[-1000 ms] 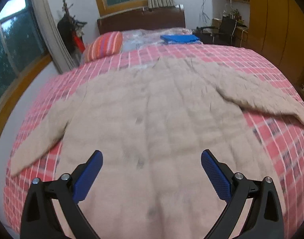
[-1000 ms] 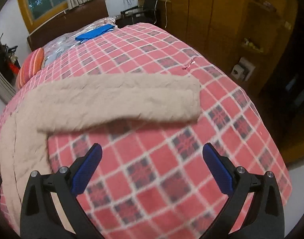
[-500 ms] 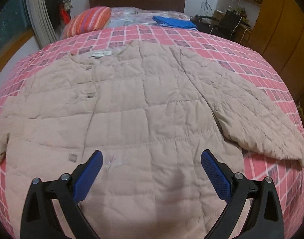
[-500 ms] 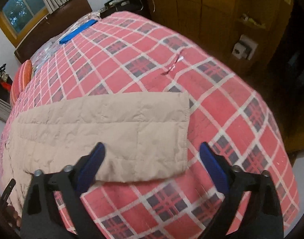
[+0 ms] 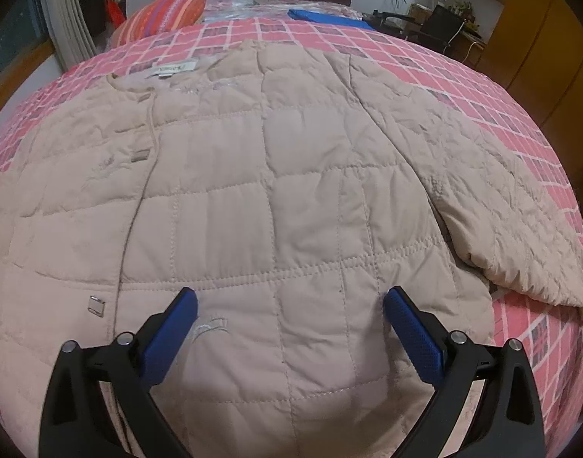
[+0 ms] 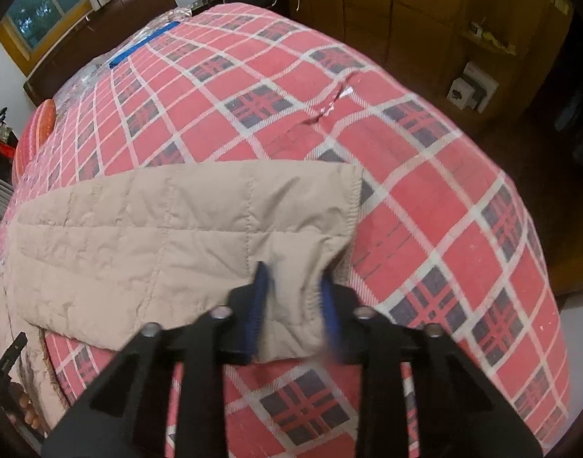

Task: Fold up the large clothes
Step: 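Grasp the beige coat's sleeve with the right tool and lift it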

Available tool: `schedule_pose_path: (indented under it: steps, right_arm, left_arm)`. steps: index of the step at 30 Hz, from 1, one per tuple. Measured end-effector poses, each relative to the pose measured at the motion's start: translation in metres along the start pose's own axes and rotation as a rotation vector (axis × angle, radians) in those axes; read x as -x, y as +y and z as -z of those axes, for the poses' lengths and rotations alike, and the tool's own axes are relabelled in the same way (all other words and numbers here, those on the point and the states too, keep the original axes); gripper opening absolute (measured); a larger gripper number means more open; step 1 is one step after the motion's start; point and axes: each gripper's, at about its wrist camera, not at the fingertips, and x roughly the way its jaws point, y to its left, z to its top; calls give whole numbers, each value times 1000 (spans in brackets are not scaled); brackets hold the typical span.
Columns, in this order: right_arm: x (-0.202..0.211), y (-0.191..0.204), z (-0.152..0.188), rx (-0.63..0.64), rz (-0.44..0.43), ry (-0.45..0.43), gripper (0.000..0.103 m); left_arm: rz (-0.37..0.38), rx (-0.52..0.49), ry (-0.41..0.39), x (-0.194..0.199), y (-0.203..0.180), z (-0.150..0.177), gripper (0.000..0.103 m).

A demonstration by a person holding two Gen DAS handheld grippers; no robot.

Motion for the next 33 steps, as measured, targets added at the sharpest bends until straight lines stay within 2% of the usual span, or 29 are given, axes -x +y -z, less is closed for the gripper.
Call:
schedule_pose_path:
  steps: [4, 13, 15, 18, 21, 24, 28, 33]
  right_arm:
    - [8, -1, -5, -2, -17, -14, 11]
    - [4, 1, -5, -17, 6, -1, 7]
    - [15, 5, -6, -25, -25, -38, 7]
    - [39, 15, -8, -19, -117, -92, 7]
    - [73, 48, -11, 39, -186, -162, 6]
    - [92, 90, -9, 116, -247, -191, 6]
    - [100, 153, 1, 228, -314, -191, 5]
    - [88, 226, 20, 332, -372, -154, 4]
  left_arm:
    - [-7, -17, -11, 0, 1, 3, 99]
    - [7, -26, -28, 5, 1, 6, 99]
    - [33, -25, -24, 9, 4, 7, 99]
    - [62, -2, -25, 17, 17, 5, 99]
    - [101, 25, -20, 23, 34, 4, 99]
    - [98, 39, -50, 35, 49, 3, 99]
    - [102, 30, -65, 45, 65, 4, 99]
    - [90, 45, -65, 46, 84, 8, 99]
